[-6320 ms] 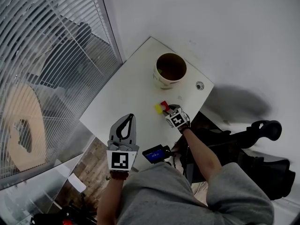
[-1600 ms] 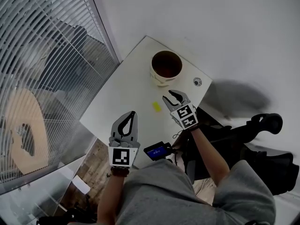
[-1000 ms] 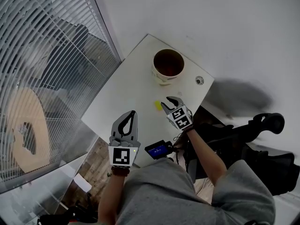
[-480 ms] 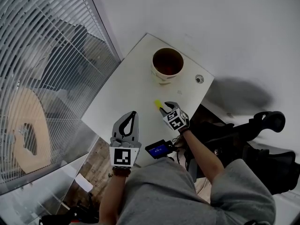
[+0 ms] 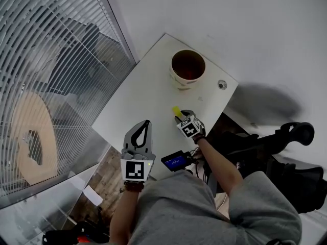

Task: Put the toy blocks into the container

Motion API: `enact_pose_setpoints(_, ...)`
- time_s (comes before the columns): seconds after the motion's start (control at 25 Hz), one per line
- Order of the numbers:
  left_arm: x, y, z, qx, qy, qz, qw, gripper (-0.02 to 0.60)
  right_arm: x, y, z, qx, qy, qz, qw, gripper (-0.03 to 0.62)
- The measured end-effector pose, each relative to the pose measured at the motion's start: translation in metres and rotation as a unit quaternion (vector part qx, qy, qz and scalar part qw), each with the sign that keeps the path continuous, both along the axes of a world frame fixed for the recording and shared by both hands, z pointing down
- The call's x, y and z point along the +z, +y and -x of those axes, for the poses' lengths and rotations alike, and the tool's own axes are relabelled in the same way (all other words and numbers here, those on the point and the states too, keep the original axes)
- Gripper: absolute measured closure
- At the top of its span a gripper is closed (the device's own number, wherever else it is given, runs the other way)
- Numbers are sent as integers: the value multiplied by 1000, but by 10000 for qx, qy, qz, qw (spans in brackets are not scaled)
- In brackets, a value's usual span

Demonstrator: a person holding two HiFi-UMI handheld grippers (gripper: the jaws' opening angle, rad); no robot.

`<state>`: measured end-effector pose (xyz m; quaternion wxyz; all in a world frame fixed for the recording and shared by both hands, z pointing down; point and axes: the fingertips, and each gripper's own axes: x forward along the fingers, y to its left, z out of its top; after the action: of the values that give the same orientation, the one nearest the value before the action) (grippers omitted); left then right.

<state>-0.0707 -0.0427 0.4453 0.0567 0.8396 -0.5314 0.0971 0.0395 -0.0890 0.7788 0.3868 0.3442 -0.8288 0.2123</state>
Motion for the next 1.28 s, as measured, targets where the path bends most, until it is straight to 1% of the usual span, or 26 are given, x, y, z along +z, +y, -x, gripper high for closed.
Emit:
enact_pose_setpoints(0.12, 1, 1, 4, -55, 11, 20, 10000, 574, 6, -1, 3, 27, 76, 94, 9999, 425)
enact_pose_setpoints(0.24, 2, 2, 5, -50, -46, 9, 10000, 574, 11, -3, 4, 60, 132, 189, 9997, 425)
enact_pose_setpoints(0.64, 2, 1, 7, -41, -72, -8, 10000, 574, 22, -4, 3, 152, 255, 429, 9986, 425)
enact_pose_setpoints(0.76, 2, 1, 8, -41, -49, 4, 10000, 574, 23, -5, 4, 201, 291, 483, 9982, 428)
enact_pose_setpoints(0.8, 2, 1, 8, -45, -34, -1, 10000, 574, 23, -4, 4, 198, 288, 483, 9982, 440)
enact_pose_setpoints(0.92, 2, 1, 6, -35, -42, -5, 10000, 574, 21, -3, 4, 216, 242, 464, 9984, 447)
enact_pose_setpoints(1.12, 2, 1, 6, -44, -30, 3, 10000, 574, 10, -4, 3, 331, -4, 454, 9984, 449)
enact_pose_setpoints(1.28, 1, 0, 8, -53, -6, -3, 10000, 574, -6, -9, -4, 389, -133, 244, 9989, 450)
